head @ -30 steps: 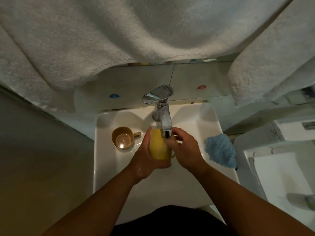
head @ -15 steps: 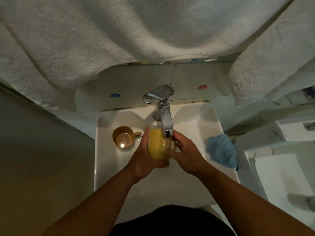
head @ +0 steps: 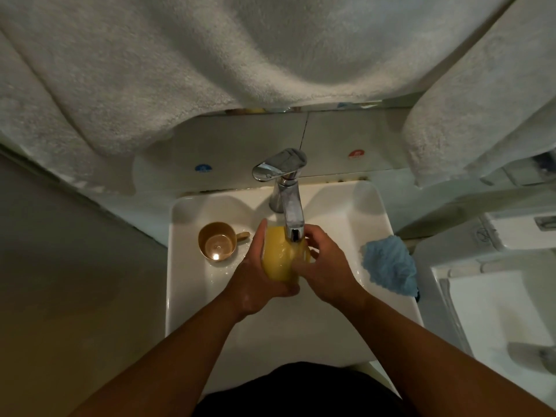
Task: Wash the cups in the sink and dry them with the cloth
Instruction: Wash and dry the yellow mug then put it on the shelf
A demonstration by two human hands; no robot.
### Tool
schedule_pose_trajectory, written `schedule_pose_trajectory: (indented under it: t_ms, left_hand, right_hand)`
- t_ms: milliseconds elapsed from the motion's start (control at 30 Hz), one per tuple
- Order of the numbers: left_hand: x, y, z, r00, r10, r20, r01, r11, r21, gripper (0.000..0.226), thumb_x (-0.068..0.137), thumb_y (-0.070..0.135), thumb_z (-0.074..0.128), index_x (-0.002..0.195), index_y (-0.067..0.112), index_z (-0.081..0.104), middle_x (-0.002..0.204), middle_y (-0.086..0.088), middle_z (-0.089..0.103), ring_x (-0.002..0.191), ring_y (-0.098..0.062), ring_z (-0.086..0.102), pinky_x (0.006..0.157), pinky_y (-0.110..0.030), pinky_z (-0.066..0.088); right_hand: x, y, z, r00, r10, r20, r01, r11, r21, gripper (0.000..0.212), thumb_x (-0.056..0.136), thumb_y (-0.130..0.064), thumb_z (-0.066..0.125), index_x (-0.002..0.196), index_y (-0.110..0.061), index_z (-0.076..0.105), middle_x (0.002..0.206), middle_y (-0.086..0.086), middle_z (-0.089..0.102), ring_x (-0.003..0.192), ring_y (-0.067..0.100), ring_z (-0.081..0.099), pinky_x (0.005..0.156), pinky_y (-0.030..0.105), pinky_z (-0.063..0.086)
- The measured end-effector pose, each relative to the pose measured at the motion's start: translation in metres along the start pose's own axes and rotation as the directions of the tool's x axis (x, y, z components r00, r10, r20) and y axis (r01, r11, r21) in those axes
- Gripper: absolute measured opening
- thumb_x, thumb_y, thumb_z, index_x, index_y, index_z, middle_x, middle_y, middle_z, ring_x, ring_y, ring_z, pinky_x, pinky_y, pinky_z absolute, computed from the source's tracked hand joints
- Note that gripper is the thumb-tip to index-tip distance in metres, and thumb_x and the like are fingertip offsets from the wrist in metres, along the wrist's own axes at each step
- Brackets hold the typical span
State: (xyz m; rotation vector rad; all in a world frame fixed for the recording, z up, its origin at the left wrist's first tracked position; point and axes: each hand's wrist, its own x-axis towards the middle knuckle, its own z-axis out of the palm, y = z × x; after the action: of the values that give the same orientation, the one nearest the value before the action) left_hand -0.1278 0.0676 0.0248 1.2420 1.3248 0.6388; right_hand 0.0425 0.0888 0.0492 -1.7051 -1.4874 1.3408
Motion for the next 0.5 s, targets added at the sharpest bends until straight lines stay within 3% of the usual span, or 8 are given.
schedule_pose_trajectory:
  t_ms: [67, 200, 333, 500]
  left_hand:
    - [0.0, 0.001, 0.0, 1.0, 0.023, 0.002, -0.023, 1.0, 0.009, 0.142, 0.061, 0.007, 0.096, 0.158, 0.032, -0.004, 0.132, 0.037, 0.028, 0.111, 0.028, 0.042, 0.076, 0.003, 0.041]
    - [-0.001, -0.004, 0.004, 1.0, 0.008, -0.025, -0.008, 1.0, -0.002, 0.146, 0.059, 0.011, 0.098, 0.16, 0.032, -0.005, 0.131, 0.041, 0.025, 0.118, 0.002, 0.042, 0.076, 0.002, 0.042]
    - [-0.001, -0.004, 0.005, 0.999, 0.008, -0.043, -0.007, 1.0, 0.029, 0.148, 0.057, 0.016, 0.099, 0.157, 0.04, -0.007, 0.136, 0.031, 0.032, 0.124, -0.004, 0.041, 0.078, -0.003, 0.044]
    - [-0.003, -0.002, 0.006, 1.0, 0.017, -0.021, -0.016, 0.998, 0.052, 0.148, 0.056, 0.025, 0.099, 0.158, 0.043, -0.007, 0.148, 0.019, 0.032, 0.131, -0.011, 0.042, 0.096, -0.026, 0.048]
  right_hand:
    - [-0.001, 0.005, -0.002, 0.996, -0.026, 0.086, 0.027, 1.0, -0.013, 0.07, 0.074, -0.016, 0.079, 0.135, -0.029, 0.048, 0.13, -0.006, 0.055, 0.119, 0.016, 0.055, 0.1, 0.036, 0.052]
    - [-0.001, 0.003, -0.003, 0.994, -0.029, 0.105, 0.033, 0.999, -0.039, 0.084, 0.061, -0.038, 0.074, 0.139, -0.031, 0.044, 0.132, -0.007, 0.053, 0.12, 0.017, 0.054, 0.099, 0.037, 0.053]
    - [-0.003, -0.001, 0.001, 1.0, 0.0, 0.019, 0.0, 1.0, 0.0, 0.06, 0.078, -0.014, 0.072, 0.133, -0.031, 0.051, 0.127, -0.007, 0.058, 0.116, 0.018, 0.057, 0.1, 0.039, 0.052]
    - [0.0, -0.01, -0.002, 0.989, 0.052, -0.137, -0.047, 0.998, 0.038, 0.034, 0.085, -0.018, 0.068, 0.118, -0.028, 0.067, 0.108, -0.008, 0.07, 0.101, 0.012, 0.064, 0.088, 0.033, 0.055]
